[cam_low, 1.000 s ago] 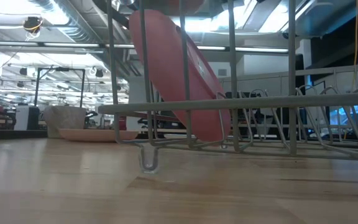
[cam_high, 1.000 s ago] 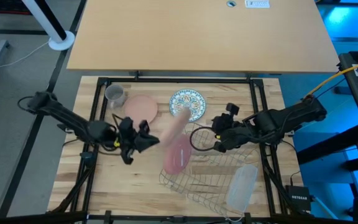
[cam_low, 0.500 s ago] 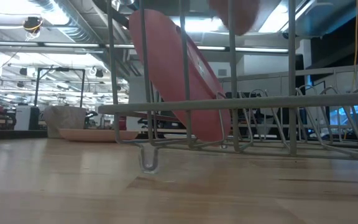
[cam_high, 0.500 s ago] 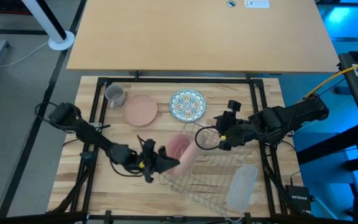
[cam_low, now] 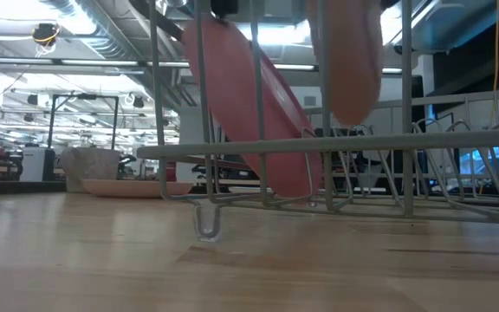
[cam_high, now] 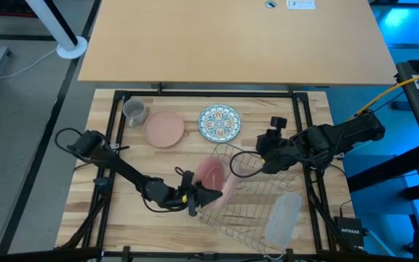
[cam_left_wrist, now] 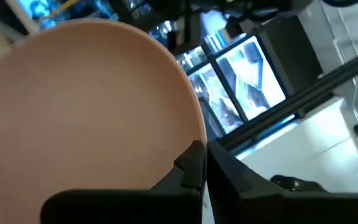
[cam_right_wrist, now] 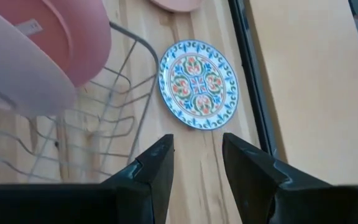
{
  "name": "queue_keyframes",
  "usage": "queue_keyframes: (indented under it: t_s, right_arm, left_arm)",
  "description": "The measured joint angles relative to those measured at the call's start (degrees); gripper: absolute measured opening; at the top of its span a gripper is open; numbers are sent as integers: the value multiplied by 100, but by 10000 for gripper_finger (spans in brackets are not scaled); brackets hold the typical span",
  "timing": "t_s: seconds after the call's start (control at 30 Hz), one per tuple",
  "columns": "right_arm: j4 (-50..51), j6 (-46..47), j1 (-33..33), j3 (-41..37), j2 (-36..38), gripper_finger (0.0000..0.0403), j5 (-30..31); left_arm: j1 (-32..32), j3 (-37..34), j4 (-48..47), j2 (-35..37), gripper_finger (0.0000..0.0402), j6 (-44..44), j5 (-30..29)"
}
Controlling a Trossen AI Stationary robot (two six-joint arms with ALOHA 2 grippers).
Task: Sort dishes
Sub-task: Put the top orange plate into the dish rack
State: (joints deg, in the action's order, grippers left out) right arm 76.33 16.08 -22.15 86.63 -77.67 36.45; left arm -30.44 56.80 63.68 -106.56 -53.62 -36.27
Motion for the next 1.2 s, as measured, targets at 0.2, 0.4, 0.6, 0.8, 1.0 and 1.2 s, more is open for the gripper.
queue_keyframes:
  t_s: [0.2,0.4,0.6,0.8,1.0,1.2]
  right_arm:
    - [226,-1,0,0,0,143,0]
    - [333,-2,1,0,0,143,0]
    - [297,14,0,0,0,143,-128]
    - [-231,12,1,0,-17,143,-835]
    - [-1186,-436,0,0,-22,143,-1187]
    - [-2110,-1411,1,-2,-74,143,-1930]
  left_arm:
    - [-13,11,33,-162,0,-303,-272]
    - [-9,11,-10,-165,0,-422,-488]
    - [-35,22,-609,-142,0,-1173,-520]
    - [-36,23,-809,-133,0,-1421,-601]
    - [-37,13,-759,-136,0,-1351,-619]
    - [-37,8,-748,-141,0,-1049,-634]
